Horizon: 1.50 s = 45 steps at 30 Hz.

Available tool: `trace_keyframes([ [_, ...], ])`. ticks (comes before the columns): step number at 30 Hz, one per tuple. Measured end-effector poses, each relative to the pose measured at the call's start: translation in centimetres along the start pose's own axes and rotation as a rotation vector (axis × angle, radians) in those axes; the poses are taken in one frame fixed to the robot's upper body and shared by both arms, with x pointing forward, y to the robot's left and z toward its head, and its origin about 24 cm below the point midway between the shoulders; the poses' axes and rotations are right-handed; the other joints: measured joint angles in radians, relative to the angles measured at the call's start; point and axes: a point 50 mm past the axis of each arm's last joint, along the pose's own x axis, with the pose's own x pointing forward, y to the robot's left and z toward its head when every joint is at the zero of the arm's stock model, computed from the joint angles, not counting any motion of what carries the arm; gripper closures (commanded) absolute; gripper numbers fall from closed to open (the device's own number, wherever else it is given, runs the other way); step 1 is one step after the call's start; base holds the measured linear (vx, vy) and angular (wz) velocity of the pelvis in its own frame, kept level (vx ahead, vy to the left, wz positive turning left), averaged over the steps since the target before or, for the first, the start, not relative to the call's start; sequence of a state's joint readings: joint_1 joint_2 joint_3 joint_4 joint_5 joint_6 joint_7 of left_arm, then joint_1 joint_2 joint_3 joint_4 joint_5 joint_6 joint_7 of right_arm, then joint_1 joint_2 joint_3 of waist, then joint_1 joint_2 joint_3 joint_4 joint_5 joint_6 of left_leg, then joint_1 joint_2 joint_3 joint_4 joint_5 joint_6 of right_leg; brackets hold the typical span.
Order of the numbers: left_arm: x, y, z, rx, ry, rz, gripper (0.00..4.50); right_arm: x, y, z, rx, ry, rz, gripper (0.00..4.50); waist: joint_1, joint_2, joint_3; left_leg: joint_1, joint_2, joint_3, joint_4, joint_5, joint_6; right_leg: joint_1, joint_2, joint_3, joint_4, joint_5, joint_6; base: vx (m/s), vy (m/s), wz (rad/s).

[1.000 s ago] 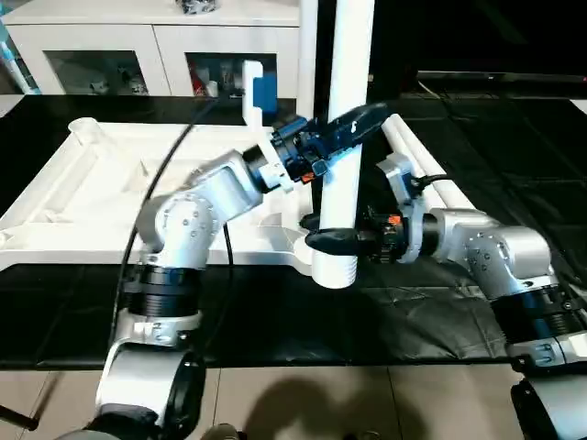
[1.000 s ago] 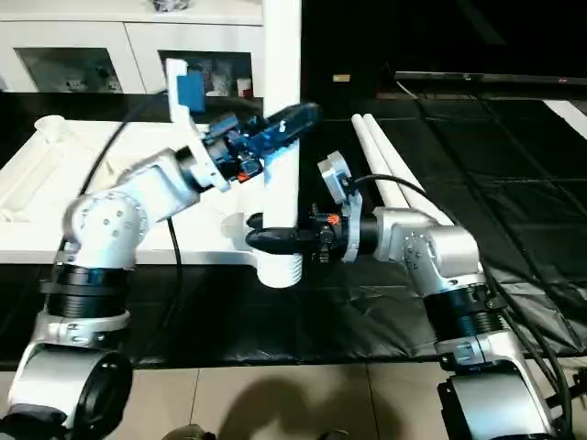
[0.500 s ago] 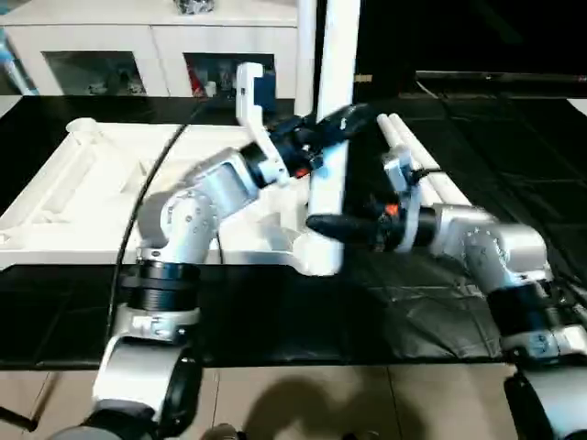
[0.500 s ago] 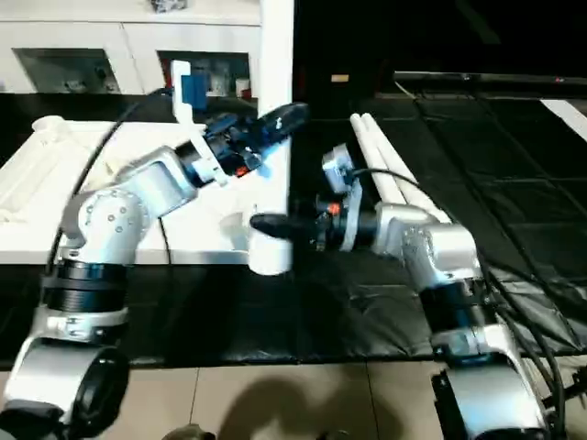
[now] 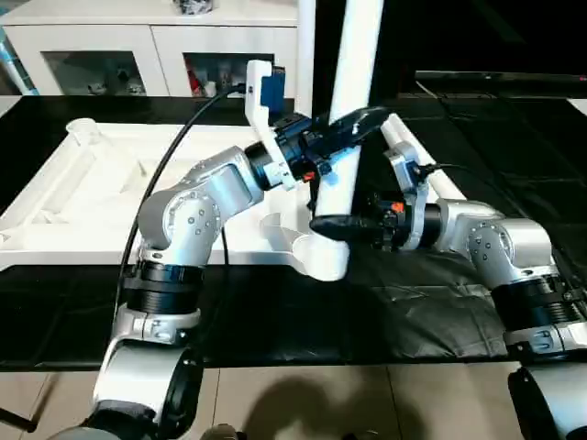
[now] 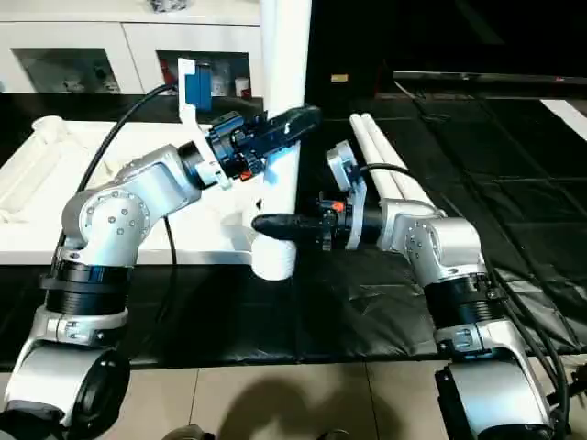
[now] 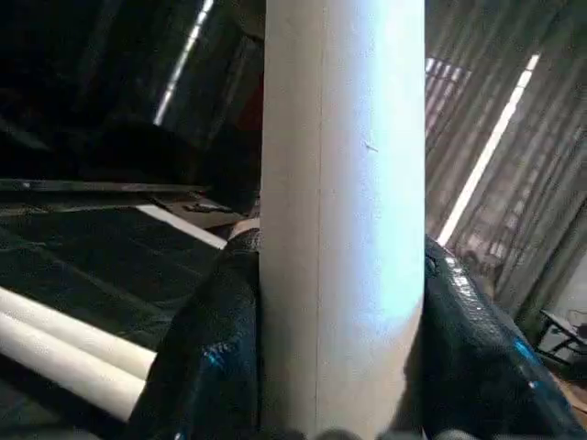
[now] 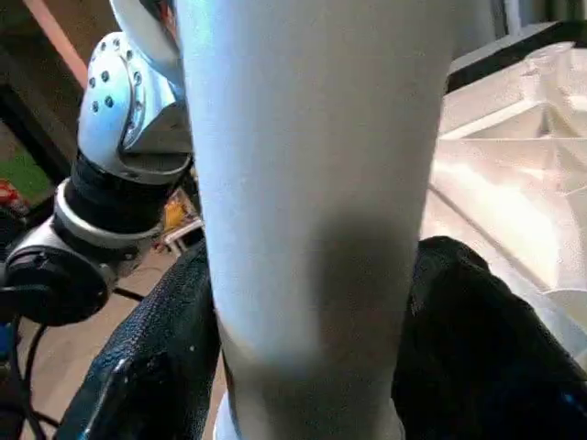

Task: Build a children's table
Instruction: Pick table leg

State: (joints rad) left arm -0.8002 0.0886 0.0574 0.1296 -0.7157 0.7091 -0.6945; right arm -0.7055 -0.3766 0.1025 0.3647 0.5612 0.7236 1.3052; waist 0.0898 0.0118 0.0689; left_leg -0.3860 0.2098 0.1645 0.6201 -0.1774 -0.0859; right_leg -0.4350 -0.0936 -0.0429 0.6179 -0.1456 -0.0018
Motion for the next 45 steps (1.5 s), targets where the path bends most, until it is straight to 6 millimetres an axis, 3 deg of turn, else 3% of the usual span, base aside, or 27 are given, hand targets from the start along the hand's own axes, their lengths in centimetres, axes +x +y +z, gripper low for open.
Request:
trace_keyframes([
  [1, 0.0, 0.0, 0.0, -0.002, 0.001, -0.004, 2.7, 0.1, 0.0, -0.1, 0.01, 0.007, 0.01, 1.65, 0.0, 0.0, 0.0, 0.0, 0.0, 0.0, 0.0, 0.0, 0.0, 0.0, 0.0, 0.0, 0.0, 0.0, 0.0, 0.0, 0.0, 0.0],
  [12, 0.0, -0.2, 0.0, -0.008, 0.001, -0.018, 2.7, 0.2, 0.3, -0.1, 0.014, 0.014, 0.043, 2.5, 0.0, 0.0, 0.0, 0.0, 0.0, 0.0, 0.0, 0.0, 0.0, 0.0, 0.0, 0.0, 0.0, 0.0, 0.0, 0.0, 0.0, 0.0],
  [24, 0.3, -0.3, -0.2, -0.026, -0.002, -0.029, 2.7, 0.2, 0.4, -0.2, 0.023, 0.017, 0.054, 2.54, 0.0, 0.0, 0.0, 0.0, 0.0, 0.0, 0.0, 0.0, 0.0, 0.0, 0.0, 0.0, 0.0, 0.0, 0.0, 0.0, 0.0, 0.0],
  [27, 0.2, -0.4, -0.1, -0.045, -0.009, -0.04, 2.0, 0.3, 0.5, -0.1, 0.013, 0.017, 0.059, 2.55, 0.0, 0.0, 0.0, 0.0, 0.0, 0.0, 0.0, 0.0, 0.0, 0.0, 0.0, 0.0, 0.0, 0.0, 0.0, 0.0, 0.0, 0.0],
  [29, 0.2, -1.0, 0.2, -0.045, -0.016, -0.076, 2.0, 0.6, 0.7, 0.1, 0.003, -0.002, 0.079, 2.55, 0.0, 0.0, 0.0, 0.0, 0.0, 0.0, 0.0, 0.0, 0.0, 0.0, 0.0, 0.0, 0.0, 0.0, 0.0, 0.0, 0.0, 0.0],
  [32, 0.2, -1.4, 0.5, -0.024, -0.024, -0.092, 1.59, 0.9, 0.9, 0.3, -0.018, -0.024, 0.082, 2.55, 0.0, 0.0, 0.0, 0.0, 0.0, 0.0, 0.0, 0.0, 0.0, 0.0, 0.0, 0.0, 0.0, 0.0, 0.0, 0.0, 0.0, 0.0],
  [45, 1.1, -1.3, 1.6, -0.085, -0.187, -0.019, 1.57, 1.8, 0.5, -0.6, -0.011, -0.162, -0.074, 2.55, 0.0, 0.0, 0.0, 0.0, 0.0, 0.0, 0.001, 0.0, 0.0, 0.0, 0.0, 0.0, -0.001, 0.001, 0.0, 0.0, 0.0, 0.0],
])
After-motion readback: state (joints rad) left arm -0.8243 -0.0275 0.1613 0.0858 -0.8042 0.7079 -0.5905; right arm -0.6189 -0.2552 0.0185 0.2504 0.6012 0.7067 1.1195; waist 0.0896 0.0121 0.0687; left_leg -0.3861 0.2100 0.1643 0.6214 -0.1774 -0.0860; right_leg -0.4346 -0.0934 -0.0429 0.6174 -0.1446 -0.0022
